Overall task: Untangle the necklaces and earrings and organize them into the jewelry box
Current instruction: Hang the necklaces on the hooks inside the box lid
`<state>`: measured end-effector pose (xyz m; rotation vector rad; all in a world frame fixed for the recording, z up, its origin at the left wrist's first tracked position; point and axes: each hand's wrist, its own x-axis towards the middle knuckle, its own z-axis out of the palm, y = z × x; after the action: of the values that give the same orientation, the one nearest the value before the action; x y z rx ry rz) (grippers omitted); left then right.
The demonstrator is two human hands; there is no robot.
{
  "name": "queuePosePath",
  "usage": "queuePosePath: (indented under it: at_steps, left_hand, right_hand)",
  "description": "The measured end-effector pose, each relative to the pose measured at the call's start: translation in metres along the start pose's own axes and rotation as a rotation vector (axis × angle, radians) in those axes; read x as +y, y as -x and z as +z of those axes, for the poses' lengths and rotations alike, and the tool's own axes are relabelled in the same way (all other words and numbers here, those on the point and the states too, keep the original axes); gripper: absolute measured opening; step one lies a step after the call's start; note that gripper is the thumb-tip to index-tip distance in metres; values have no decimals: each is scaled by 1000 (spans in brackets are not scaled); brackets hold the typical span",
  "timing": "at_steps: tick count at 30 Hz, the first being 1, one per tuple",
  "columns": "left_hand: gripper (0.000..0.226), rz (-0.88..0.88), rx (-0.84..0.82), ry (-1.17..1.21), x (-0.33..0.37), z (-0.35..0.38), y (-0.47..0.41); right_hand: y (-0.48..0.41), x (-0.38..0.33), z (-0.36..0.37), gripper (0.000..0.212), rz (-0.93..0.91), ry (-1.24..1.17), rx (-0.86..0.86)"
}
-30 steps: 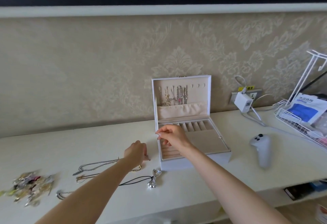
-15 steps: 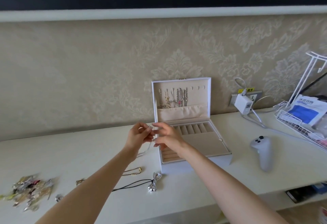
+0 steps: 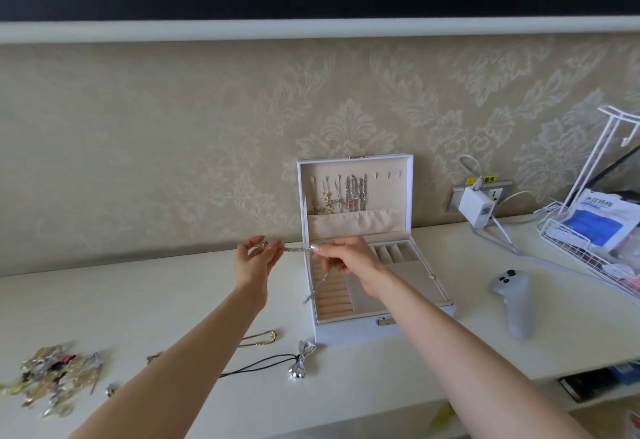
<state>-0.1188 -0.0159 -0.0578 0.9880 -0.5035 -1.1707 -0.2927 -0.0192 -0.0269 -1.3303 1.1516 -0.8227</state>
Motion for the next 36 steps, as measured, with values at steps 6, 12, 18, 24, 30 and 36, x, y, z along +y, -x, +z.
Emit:
queuePosePath:
  at_steps: [6, 12, 18, 24, 30, 36]
  left_hand:
    - [19, -158, -86, -161, -8, 4, 0]
    - [17, -183, -201, -372, -15, 13, 10]
    - [17, -136, -238, -474, -14, 19, 15]
    - [19, 18, -95, -639, -14, 25, 17]
    - [19, 53, -118, -757, -18, 27, 14]
    - [15, 96, -226, -960, -21, 25, 14]
  right_hand:
    - [-2, -8, -18, 9, -33, -61, 105]
    - [-9, -10, -28, 11, -109, 14, 203]
    - [-14, -9, -34, 13, -180, 32, 290]
    - [-11, -10, -40, 7, -194, -9, 279]
    - [-9, -10, -42, 3, -171, 18, 289]
    - [-8, -11, -46, 5, -187, 29, 296]
